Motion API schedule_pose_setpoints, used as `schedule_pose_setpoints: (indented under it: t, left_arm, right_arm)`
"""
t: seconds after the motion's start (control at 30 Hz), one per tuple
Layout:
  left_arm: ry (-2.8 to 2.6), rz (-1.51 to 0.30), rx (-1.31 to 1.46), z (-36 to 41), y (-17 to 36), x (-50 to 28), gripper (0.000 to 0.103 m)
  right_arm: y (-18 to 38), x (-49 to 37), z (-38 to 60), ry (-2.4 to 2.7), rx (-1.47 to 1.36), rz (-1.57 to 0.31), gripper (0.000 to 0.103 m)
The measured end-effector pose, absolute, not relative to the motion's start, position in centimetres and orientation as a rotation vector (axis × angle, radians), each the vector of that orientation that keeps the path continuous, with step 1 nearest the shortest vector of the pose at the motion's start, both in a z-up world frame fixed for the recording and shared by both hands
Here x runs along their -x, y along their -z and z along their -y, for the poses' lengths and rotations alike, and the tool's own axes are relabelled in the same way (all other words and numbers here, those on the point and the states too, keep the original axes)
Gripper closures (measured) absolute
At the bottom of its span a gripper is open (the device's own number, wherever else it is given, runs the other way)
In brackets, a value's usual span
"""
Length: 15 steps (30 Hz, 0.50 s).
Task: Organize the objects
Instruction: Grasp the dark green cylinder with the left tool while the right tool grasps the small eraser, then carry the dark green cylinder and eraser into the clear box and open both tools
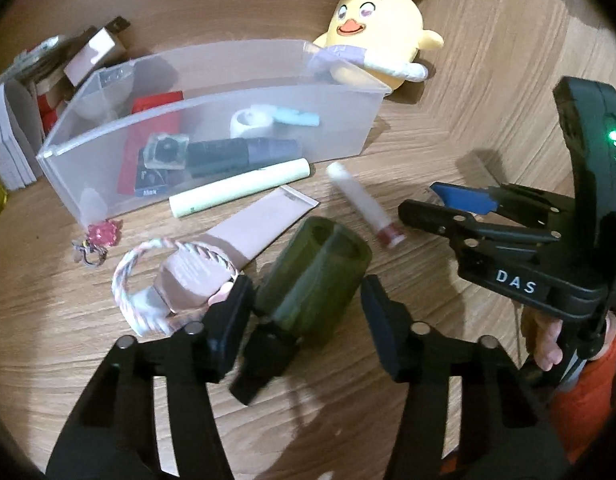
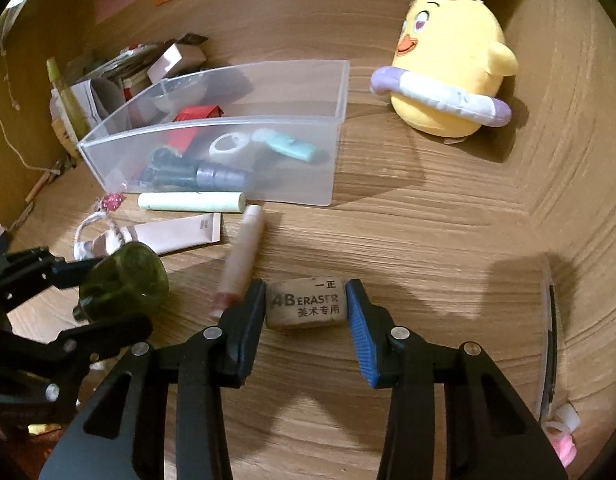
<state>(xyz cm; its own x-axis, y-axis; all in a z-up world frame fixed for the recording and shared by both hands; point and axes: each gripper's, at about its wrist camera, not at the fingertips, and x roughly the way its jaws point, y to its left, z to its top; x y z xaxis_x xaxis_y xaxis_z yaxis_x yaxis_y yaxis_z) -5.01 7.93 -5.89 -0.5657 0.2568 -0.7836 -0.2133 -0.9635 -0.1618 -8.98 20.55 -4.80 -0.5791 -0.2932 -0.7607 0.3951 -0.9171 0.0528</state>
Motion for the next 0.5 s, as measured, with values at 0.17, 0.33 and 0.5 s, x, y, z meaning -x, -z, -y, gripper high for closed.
schedule_pose_setpoints:
  t: [0.17,0.33,0.5]
  left_arm:
    - [-2.556,0.095,1.306,-7.7,6.0,5.2,0.059]
    - [-2.509,0.124,1.310,-7.9,5.5,6.0,0.058]
    - [-2.488,0.105,1.301,-8.6,5.3,7.2,0.056]
  right_arm:
    - [4.8,8.9,-20.4,2.479,-1.160,-0.155,0.066]
    - [5.1,8.8,-20.2,2.468,-1.172,-0.166,0.066]
    - [5.0,8.8,-20.5,2.469,-1.165,-0.143,0.066]
